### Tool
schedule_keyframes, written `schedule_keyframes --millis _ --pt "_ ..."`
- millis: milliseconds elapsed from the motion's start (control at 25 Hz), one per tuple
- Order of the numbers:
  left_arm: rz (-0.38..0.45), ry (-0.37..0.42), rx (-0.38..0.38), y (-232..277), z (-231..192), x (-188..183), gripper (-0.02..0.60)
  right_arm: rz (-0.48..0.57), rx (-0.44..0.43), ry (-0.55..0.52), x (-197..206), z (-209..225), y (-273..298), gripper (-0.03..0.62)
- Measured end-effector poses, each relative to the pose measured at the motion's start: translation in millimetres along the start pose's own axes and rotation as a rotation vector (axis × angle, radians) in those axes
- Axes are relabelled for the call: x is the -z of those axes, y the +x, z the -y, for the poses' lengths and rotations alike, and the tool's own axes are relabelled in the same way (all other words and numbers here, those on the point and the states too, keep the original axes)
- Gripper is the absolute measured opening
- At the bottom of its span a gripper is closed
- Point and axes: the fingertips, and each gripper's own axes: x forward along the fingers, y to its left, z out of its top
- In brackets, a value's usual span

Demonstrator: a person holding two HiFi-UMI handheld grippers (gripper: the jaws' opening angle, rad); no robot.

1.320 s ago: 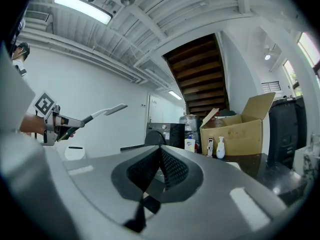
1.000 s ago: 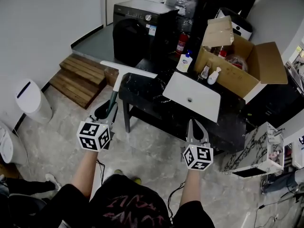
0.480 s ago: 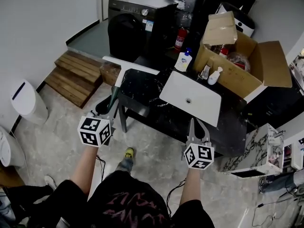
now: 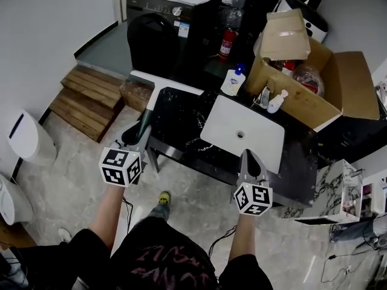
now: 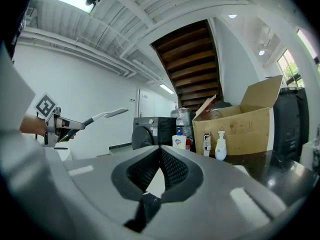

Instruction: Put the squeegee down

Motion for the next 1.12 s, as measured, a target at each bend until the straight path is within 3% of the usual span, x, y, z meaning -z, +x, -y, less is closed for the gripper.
schedule_keyframes --millis 720,1120 --pt "-0.05 -0.008 0.119 160 -61 -18 0.1 -0.018 0.11 -0.002 -15 30 135 0.002" --pt "-0.067 -0.011 0.139 205 -72 -18 0.1 -0.036 0.128 0.0 -16 41 171 0.002"
